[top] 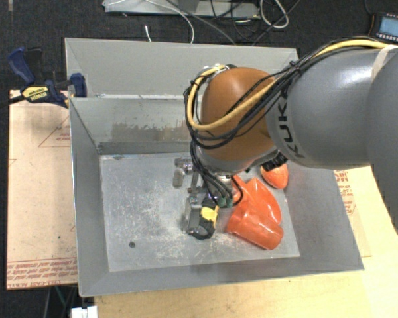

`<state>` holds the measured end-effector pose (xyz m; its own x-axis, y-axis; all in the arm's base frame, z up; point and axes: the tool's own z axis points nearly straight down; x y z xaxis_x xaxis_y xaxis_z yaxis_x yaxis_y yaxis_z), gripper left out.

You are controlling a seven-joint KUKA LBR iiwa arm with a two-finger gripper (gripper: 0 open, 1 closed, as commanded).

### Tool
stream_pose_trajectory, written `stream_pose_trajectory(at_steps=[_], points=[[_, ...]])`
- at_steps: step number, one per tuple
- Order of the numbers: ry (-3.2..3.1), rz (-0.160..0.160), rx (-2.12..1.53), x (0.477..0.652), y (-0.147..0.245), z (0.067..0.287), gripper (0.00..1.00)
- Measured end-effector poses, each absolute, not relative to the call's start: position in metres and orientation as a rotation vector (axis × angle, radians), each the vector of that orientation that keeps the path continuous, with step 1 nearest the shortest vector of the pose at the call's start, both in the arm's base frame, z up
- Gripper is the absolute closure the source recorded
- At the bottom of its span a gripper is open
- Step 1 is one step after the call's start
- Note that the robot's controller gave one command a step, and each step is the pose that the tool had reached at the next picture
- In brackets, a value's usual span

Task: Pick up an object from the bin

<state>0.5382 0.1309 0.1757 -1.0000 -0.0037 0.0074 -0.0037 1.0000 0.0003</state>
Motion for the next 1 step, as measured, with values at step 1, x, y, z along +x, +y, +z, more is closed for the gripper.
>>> stream_pose_trajectory(at_steps=[1], points=[[-3.142, -0.002, -0.001, 0.5399, 0.13, 0.1805, 0.0]])
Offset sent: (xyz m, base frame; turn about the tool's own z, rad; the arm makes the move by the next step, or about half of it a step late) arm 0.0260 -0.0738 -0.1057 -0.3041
